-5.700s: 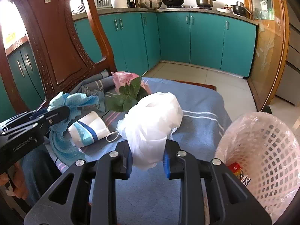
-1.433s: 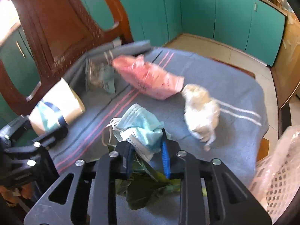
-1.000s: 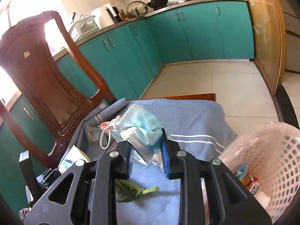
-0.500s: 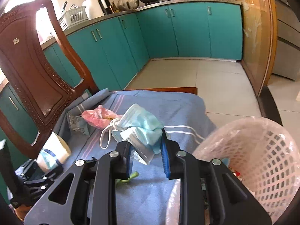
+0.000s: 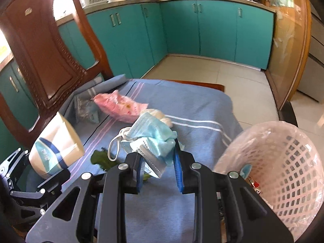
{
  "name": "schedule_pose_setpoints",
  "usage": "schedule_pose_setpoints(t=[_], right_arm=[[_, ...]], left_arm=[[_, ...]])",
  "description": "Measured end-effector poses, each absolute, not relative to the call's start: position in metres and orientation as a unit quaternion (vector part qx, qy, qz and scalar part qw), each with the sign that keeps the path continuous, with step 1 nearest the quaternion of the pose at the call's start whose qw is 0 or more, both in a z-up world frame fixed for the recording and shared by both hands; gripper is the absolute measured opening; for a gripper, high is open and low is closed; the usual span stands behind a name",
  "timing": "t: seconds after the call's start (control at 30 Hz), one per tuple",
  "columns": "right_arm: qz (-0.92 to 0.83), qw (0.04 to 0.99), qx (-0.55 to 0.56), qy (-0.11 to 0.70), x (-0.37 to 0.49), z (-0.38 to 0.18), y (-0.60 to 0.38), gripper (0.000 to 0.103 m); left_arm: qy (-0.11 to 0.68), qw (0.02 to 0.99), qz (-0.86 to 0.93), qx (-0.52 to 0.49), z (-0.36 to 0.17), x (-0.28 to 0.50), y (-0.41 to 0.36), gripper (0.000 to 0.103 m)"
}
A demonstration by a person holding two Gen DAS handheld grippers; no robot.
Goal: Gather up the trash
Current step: 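Drop the face mask into the wastebasket while the left gripper drops the paper cup in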
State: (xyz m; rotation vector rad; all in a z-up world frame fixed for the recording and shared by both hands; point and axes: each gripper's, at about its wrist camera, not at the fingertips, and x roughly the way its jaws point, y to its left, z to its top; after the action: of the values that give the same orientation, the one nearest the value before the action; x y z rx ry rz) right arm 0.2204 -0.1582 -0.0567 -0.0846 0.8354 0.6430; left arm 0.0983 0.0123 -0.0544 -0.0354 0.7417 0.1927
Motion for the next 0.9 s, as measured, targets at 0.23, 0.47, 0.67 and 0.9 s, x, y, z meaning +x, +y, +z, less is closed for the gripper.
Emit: schedule_pose_setpoints(t=[0.23,0.47,0.67,0.9], right_arm=[[0.325,0.853,-0.074,0.401,0.207,-0.064,-0.134,0.026],[0.321,0.86,-0.063,0.391,0.208,-0.059,-0.139,0.026],[0.287,0.882,-0.006,0.374,0.223,-0.041,-0.186,0.026],[0.181,0.912,0.03,0.368,0.234,-0.035,-0.262,0.026]], left_arm=[[0.367,0.924,0.103,-0.024,-0.056,0.102,0.018,0.074],[0.358,0.926,0.114,-0.033,-0.05,0.096,0.028,0.074],[0.352,0.929,0.108,-0.037,-0.047,0.096,0.028,0.074],[0.352,0.931,0.086,-0.036,-0.047,0.102,0.015,0.074]])
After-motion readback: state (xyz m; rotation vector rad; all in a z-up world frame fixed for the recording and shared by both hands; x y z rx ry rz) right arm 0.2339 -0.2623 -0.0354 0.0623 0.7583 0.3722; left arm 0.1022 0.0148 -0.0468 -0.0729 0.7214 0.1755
